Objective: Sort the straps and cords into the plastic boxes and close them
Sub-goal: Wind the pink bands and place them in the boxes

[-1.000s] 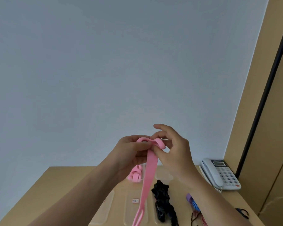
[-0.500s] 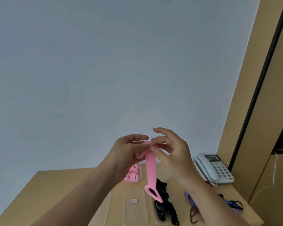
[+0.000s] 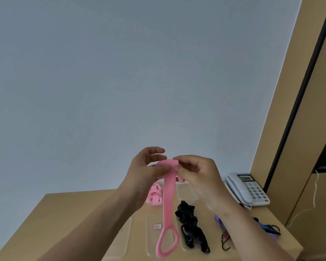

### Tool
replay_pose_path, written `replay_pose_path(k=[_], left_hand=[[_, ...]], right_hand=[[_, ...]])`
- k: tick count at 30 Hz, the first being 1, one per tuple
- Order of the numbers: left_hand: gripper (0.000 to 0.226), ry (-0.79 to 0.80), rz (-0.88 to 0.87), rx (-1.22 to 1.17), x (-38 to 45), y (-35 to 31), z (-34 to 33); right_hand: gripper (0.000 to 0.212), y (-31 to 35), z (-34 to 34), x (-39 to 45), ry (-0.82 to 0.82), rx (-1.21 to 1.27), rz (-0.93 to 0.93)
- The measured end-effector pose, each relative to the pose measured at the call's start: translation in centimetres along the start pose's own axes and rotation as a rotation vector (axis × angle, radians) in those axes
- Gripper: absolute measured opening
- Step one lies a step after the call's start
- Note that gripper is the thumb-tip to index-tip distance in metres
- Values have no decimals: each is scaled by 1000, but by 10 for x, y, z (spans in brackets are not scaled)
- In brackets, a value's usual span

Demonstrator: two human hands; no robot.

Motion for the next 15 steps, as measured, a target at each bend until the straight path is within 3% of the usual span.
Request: replay_pose_path(k=[4,9,15], left_hand=[[49,114,116,-163,-5,12,-9],[56,260,309,-6,-18,25,-24],[49,271,238,-105,-23,16,-22]], right_hand=[[20,3,2,-5,-65,66,54],[29,7,6,-13,-114,18,103],[46,24,-6,-23,-108,-293,219]])
Point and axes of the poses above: each hand's wrist, its own x-axis towards the middle knuckle, its own z-axis out of the back of the hand, y = z × x, the point moved 7 cm from there along x, towards the middle knuckle, and after that the axes turned 14 degrees about y, right-handed, at the moved point
